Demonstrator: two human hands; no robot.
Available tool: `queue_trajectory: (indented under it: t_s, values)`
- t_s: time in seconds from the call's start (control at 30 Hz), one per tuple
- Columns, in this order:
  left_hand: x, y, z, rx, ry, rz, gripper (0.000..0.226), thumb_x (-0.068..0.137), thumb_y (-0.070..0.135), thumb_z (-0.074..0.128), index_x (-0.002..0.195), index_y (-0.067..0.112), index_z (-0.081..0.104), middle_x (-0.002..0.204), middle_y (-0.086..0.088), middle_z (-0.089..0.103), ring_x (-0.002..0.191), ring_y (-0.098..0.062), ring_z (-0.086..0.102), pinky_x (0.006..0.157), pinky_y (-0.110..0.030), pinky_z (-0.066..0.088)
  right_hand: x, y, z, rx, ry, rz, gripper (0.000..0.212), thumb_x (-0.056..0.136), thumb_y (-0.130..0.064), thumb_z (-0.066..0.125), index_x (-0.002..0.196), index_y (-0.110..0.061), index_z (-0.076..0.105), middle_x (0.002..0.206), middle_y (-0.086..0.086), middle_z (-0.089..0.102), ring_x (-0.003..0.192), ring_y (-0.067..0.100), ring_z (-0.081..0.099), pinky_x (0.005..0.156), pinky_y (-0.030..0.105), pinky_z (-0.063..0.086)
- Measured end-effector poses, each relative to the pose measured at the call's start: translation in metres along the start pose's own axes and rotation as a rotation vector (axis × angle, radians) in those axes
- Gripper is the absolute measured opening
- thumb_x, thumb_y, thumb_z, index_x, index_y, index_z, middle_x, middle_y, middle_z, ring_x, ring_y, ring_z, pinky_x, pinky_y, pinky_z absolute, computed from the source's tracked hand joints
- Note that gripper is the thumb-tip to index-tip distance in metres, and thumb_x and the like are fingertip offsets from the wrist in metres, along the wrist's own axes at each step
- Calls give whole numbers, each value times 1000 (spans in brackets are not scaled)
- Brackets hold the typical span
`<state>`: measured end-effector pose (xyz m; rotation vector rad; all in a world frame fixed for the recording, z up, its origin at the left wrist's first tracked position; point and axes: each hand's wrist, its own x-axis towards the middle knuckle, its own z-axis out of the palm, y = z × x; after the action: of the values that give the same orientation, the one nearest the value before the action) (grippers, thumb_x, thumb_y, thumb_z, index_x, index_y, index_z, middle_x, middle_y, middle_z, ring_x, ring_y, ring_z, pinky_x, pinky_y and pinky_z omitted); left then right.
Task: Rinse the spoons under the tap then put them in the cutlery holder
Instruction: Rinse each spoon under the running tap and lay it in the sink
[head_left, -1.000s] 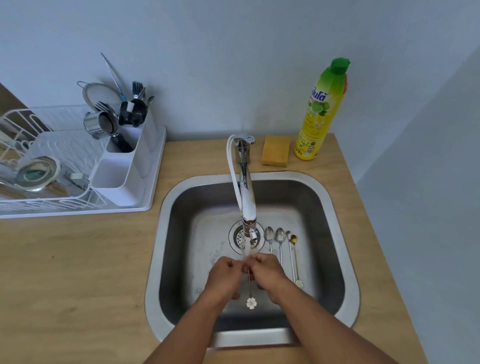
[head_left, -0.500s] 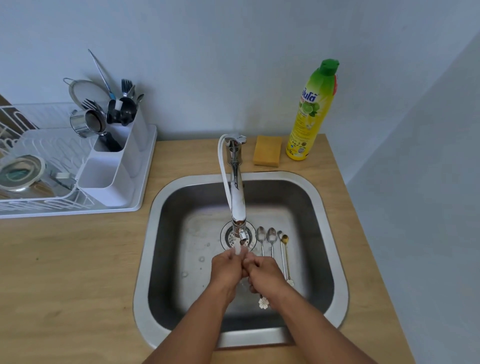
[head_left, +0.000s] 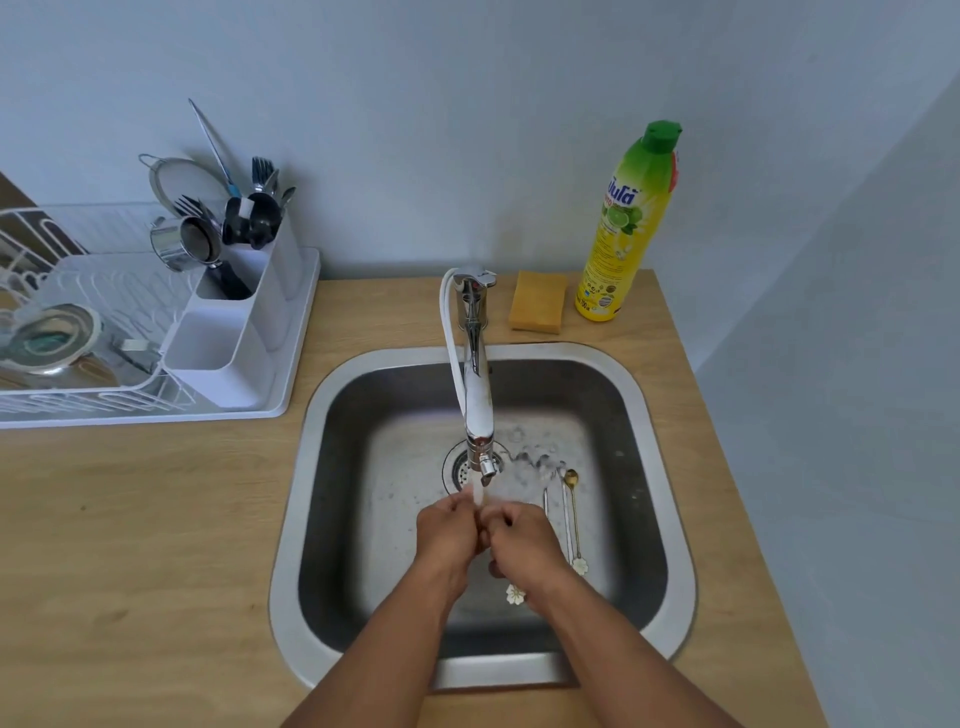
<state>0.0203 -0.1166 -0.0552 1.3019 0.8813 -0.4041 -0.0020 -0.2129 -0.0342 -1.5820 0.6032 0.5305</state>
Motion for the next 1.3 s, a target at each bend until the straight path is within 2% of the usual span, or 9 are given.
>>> queue_trajectory:
  t_s: [0.17,0.37,0.57,0.63,0.77,0.93,1.1,1.2,1.3]
  values:
    - [-15,-2,-12,-356,-136,-205,34,110,19,45,99,0,70,82,-17,77,62,-24,66,50,-30,60,-1,6,-9,91,-48,19,28,104,-14,53,90,-9,77,59,-3,61,46,7,47,44,24,38]
    - [-14,-11,-30,-460,-265,-305,52,113,37,30,124,-2,64,117,-23,76,108,-36,71,82,-45,57,-8,26,-22,154,-75,74,27,106,-17,54,93,-4,74,61,0,59,49,10,45,45,26,38]
    - [-12,-9,-23,-362,-295,-262,52,112,40,34,118,1,69,114,-19,79,95,-30,74,74,-40,58,-12,25,-22,200,-104,90,28,106,-20,54,93,-3,73,62,-1,59,51,11,47,43,25,39]
    - [-13,-9,-19,-95,-227,-70,35,108,27,48,108,3,73,98,-11,81,86,-26,72,71,-37,59,-14,20,-20,191,-110,65,27,106,-18,53,93,-5,73,64,-1,60,50,11,50,43,25,41]
    - [-15,-14,-21,929,-44,596,29,109,23,46,89,18,68,76,2,67,71,-20,61,56,-29,40,-15,10,-18,-21,24,-3,27,101,-17,51,90,-18,76,67,-6,66,51,9,53,46,26,44]
    - [-21,-15,-23,1145,18,744,26,105,24,42,85,34,57,75,10,58,65,-15,52,48,-23,27,-16,9,-16,-101,42,19,25,98,-23,55,85,-23,77,69,-6,70,52,8,57,44,22,48]
    - [-20,-9,-19,1103,197,546,52,100,58,52,66,24,72,59,10,63,55,-5,55,47,-24,34,-17,11,-14,-18,15,75,24,97,-21,54,88,-15,76,63,-4,61,50,11,48,43,24,41]
    - [-15,3,-10,570,63,227,52,106,45,48,73,15,78,75,-6,78,71,-22,73,65,-37,60,-14,7,-12,30,-8,95,24,95,-16,55,86,-12,77,62,-4,60,51,11,46,44,26,39]
    - [-19,9,-1,123,-87,-55,37,104,26,47,87,8,76,91,-15,82,82,-29,75,71,-41,64,-14,2,-7,181,-39,142,26,98,-20,61,78,-14,78,60,-1,61,48,11,45,47,28,36]
